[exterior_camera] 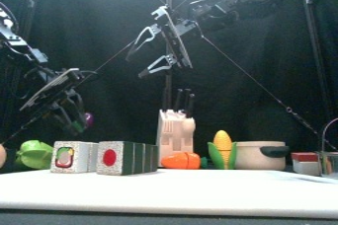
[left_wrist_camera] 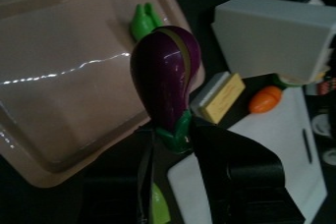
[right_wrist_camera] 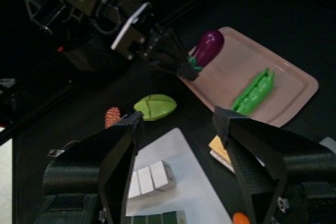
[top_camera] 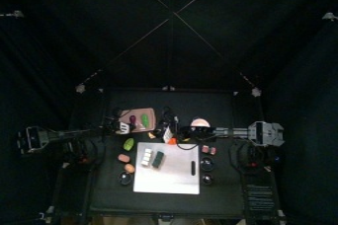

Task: Place eggplant onto large plate

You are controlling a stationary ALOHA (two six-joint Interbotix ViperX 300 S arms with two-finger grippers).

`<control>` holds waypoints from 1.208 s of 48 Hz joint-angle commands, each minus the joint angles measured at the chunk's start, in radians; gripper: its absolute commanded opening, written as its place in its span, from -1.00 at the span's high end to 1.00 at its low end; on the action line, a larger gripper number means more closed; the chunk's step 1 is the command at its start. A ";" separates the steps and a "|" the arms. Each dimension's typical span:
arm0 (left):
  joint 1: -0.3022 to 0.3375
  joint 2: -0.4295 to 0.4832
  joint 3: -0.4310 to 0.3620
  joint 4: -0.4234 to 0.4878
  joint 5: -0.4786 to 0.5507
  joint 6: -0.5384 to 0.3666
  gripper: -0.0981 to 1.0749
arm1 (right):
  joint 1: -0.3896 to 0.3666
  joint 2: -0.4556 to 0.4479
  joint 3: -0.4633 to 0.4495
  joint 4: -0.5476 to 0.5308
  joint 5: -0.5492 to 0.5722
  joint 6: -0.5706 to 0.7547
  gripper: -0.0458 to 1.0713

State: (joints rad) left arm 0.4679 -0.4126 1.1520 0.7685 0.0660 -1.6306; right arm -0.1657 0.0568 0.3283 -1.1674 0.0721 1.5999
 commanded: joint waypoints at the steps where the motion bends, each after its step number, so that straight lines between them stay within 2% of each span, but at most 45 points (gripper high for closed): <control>1: 0.021 0.049 -0.012 -0.002 -0.006 0.002 -0.32 | 0.003 -0.031 -0.014 -0.009 -0.003 -0.002 -0.72; 9: 0.063 0.106 -0.020 0.002 -0.008 0.000 -0.53 | 0.011 -0.025 -0.012 -0.018 -0.003 -0.002 -0.72; 17: 0.083 0.120 -0.032 0.002 -0.011 0.002 -0.70 | 0.015 -0.008 -0.009 -0.020 -0.003 -0.002 -0.72; 29: 0.081 0.115 -0.038 0.006 -0.012 0.003 -0.73 | 0.015 -0.002 -0.009 -0.020 -0.003 -0.002 -0.72; 37: 0.077 0.077 -0.044 0.067 -0.031 0.011 -0.73 | 0.021 -0.008 -0.008 -0.017 -0.002 0.000 -0.72; 44: 0.040 0.000 -0.057 0.152 -0.043 0.038 -0.72 | 0.037 -0.025 0.005 -0.015 0.008 0.000 -0.71; 51: -0.032 -0.097 -0.061 0.275 -0.040 0.081 -0.72 | 0.055 -0.043 0.025 -0.012 0.011 0.003 -0.71; 58: -0.091 -0.176 -0.063 0.336 -0.044 0.118 -0.72 | 0.081 -0.067 0.043 0.020 0.023 0.003 -0.71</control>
State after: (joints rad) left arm 0.4096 -0.5446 1.1167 1.0692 0.0276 -1.5263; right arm -0.0997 0.0460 0.3758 -1.1643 0.0905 1.6045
